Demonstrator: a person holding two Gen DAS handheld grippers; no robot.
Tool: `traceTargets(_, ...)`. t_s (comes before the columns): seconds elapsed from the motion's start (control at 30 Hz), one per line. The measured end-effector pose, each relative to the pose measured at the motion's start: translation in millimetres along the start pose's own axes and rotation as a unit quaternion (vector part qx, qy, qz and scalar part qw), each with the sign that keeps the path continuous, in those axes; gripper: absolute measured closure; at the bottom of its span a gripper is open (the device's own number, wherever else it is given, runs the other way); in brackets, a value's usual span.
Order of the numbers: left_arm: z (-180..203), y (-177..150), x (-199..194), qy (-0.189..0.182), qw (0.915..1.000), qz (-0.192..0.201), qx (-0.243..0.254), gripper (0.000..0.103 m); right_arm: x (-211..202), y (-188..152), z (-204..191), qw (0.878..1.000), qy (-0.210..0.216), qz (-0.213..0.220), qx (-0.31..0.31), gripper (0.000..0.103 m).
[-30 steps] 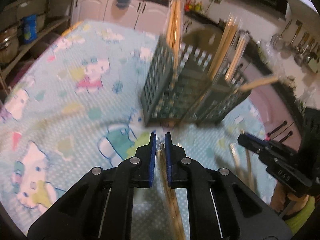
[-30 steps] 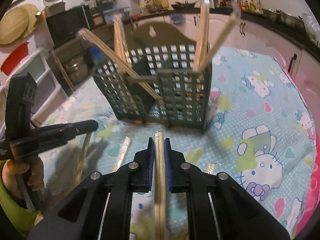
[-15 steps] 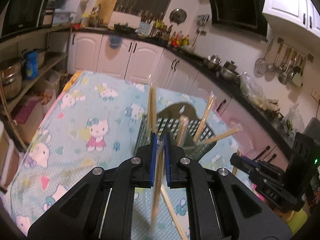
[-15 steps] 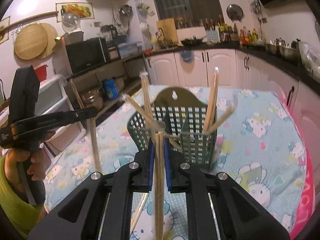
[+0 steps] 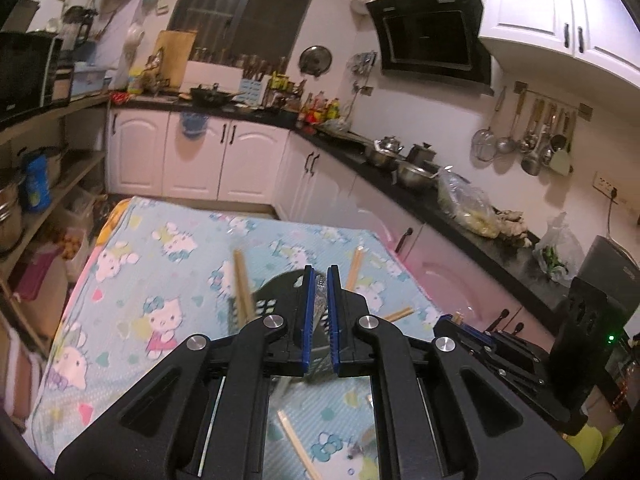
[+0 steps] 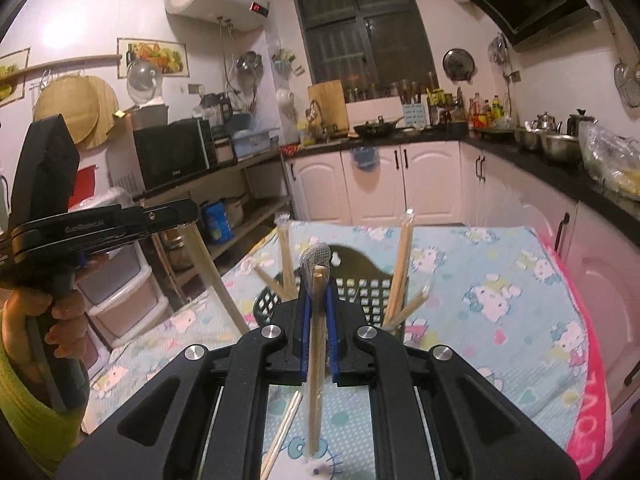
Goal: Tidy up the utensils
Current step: 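Lift the chopsticks upright with the right gripper over the caddy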
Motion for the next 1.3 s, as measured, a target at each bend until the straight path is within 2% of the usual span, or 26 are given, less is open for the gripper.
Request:
traceTargets(0.37, 37, 38, 1, -0.022, 0.9987, 0.032, 0.033, 0.101, -16, 42, 15, 0.999, -0.015, 0.042, -0.006, 0.097)
traceTargets(0.7, 51, 72, 14, -0.015, 0.997, 0.058, 0.05, 0.101, -14, 78, 10, 0.997, -0.019, 0.066, -0.027, 0.097)
traceTargets(1.0, 39, 72, 44, 0.006, 0.9972, 0.055, 0.049, 0.101, 0, 100, 10, 0.996, -0.015, 0.084, -0.04, 0.097)
traceTargets(1.3, 21, 60, 65, 0.015, 0.9981, 0.047, 0.036, 0.101, 26, 108, 22, 0.994, -0.025, 0.1, -0.045, 0.097)
Point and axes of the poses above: each gripper's, at about its wrist camera, not at the fingertips, and x roughly the way its jaws point, z to its right, y to its top, the point moved 9 cm from there along x, roughly the way its jaws point, and after that the axes turned 4 degrees about y, right-handed, at the moved point
